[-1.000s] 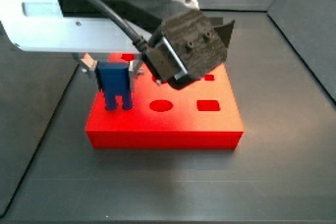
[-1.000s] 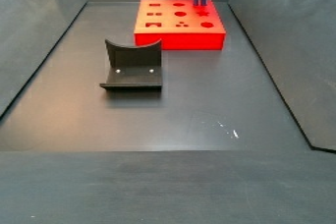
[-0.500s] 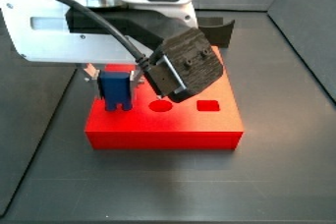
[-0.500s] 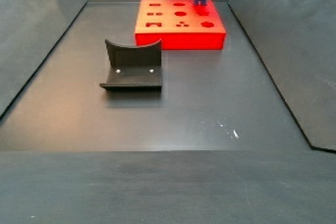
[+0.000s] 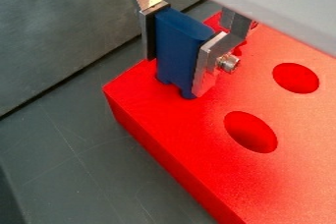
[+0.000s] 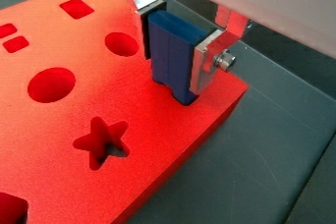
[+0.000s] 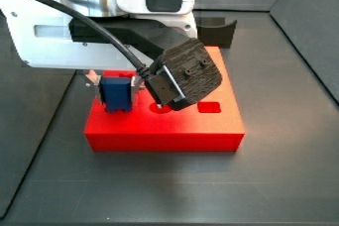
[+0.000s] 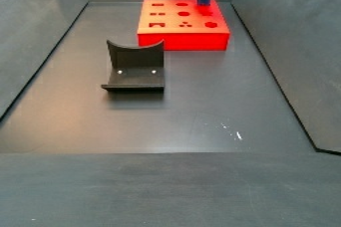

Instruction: Insert the square-circle object.

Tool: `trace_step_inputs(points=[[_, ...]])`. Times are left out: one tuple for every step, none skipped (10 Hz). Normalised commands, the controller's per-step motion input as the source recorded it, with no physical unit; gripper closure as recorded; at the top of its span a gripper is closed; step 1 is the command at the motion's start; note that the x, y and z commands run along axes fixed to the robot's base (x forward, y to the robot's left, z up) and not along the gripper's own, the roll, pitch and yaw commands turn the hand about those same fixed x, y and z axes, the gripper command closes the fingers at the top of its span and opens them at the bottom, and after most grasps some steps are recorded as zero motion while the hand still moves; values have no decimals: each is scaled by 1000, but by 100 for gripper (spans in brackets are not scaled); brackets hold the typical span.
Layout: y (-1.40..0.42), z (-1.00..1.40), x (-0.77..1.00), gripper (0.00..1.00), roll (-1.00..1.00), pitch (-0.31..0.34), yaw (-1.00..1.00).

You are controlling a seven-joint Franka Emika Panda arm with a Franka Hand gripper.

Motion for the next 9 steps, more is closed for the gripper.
trace_step_inputs(points=[[0,-866,6,100,74,-36,0],[0,-917,29,100,124,14,0],[0,-869,183,100,79,156,0],[-49,-957,211,100,40,127,0],[-11,-971,169,100,56,109,0],[0,-689,109,100,104,221,0],[0,-423,151,100,149,327,0],[11,-314,160,100,153,370,-23],[0,-369,189,100,160,346,-54]])
